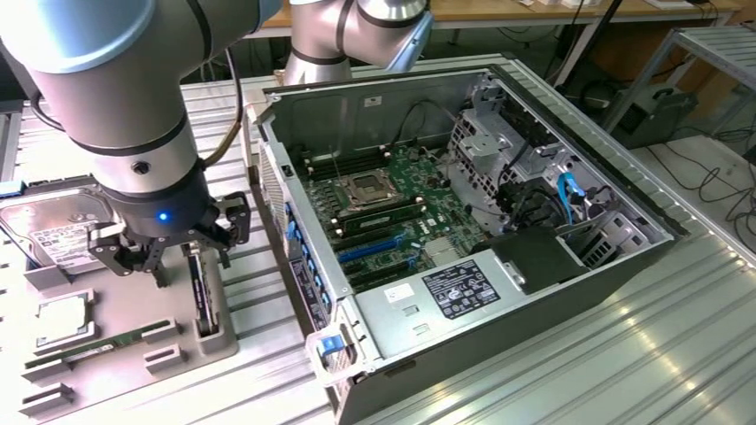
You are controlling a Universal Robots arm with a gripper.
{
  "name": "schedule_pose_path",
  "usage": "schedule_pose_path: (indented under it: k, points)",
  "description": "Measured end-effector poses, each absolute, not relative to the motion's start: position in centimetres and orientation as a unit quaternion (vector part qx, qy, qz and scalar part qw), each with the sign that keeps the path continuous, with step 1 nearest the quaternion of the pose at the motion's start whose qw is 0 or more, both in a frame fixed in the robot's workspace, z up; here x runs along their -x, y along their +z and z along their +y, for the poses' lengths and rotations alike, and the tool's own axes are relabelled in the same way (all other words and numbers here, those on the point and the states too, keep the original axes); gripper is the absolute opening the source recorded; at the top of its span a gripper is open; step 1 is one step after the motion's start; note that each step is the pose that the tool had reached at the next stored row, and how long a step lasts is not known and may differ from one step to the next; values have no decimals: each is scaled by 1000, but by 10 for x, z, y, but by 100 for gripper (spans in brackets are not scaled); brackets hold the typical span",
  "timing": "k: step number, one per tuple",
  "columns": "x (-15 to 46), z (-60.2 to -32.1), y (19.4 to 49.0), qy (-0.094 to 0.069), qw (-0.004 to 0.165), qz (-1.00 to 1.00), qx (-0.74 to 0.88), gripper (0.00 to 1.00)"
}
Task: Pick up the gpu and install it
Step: 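Pick up the gpu and move the gpu toward the slot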
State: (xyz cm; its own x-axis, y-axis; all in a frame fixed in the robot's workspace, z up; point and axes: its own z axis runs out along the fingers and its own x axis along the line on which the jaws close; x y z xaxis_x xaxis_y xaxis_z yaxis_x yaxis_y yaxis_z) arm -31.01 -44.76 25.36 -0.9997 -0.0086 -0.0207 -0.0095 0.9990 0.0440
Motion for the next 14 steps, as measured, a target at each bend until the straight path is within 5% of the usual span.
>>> schedule_pose_path:
  k: [14]
  points:
    - [310, -447, 231, 22, 9, 1000, 4, 72]
